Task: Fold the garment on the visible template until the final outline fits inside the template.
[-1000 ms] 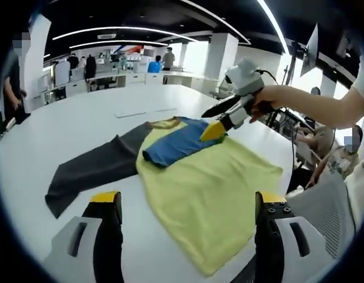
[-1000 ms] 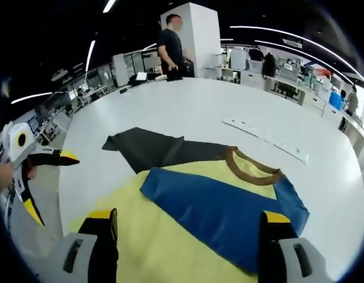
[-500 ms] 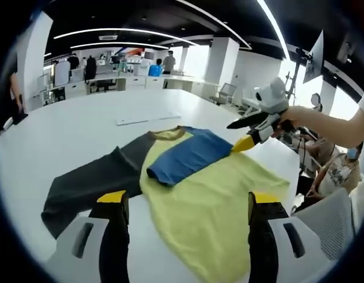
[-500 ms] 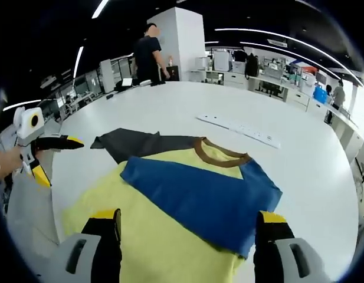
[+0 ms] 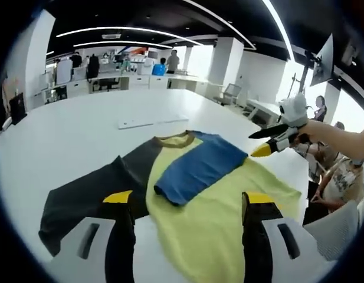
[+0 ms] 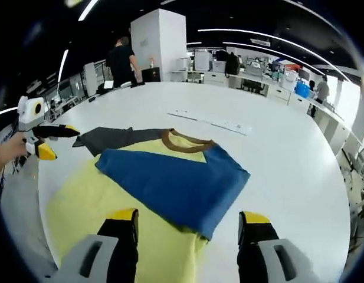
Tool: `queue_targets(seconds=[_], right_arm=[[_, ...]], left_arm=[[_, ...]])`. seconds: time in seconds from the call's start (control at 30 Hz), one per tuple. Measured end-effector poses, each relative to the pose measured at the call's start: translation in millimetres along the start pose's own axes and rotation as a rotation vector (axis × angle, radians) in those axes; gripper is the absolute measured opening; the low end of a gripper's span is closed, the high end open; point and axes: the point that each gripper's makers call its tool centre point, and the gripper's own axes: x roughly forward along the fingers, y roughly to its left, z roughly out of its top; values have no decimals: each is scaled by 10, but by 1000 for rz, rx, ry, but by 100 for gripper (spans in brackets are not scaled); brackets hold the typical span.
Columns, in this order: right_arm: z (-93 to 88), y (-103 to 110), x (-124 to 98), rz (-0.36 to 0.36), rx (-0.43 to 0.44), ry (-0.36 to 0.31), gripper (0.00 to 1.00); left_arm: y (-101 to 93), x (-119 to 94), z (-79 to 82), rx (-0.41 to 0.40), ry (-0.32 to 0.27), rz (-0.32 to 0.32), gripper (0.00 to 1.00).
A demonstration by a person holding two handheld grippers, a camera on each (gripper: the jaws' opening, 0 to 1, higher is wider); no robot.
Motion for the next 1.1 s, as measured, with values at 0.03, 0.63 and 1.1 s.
queue_targets(seconds=[0.03, 0.63, 1.1], right_arm=[[-39, -15, 7, -9, -11, 6, 57], [-326, -128, 124, -49, 7, 41, 21], [-427, -145, 201, -64, 62, 52, 13]], left_arm=[[25, 56, -12, -16, 3, 2, 66], [301, 557, -260, -202, 41, 53, 30], [281, 746, -409, -301, 61, 11, 16]])
